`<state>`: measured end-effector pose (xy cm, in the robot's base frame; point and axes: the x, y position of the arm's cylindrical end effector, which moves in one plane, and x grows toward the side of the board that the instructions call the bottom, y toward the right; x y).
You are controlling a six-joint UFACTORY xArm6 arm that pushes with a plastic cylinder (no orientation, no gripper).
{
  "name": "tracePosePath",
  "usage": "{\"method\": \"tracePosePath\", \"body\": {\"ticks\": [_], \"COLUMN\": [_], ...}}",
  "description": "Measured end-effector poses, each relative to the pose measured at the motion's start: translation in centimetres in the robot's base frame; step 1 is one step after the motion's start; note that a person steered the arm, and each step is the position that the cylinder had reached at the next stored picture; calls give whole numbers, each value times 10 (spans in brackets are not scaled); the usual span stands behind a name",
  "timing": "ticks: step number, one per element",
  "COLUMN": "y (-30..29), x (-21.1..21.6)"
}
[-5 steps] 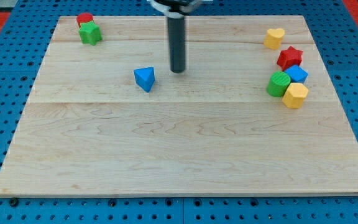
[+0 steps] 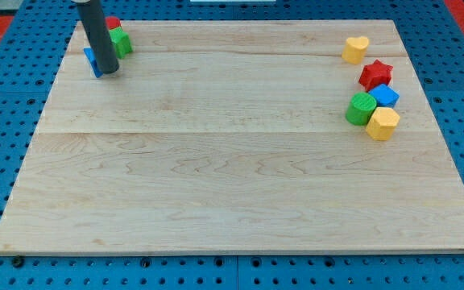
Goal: Push the blue triangle closer to the red circle
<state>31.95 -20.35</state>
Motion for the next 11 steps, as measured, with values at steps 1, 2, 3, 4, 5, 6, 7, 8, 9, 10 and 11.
{"method": "tracePosePath", "body": {"ticks": [1,2,3,4,5,6,7,8,9,10,11], "y": [-1,-23,-29,-24,-27,-35,-39,-40,-40,-37,0], "x": [18,3,-27,-39,-40,-48,-53,-56,-57,-56,-40]}}
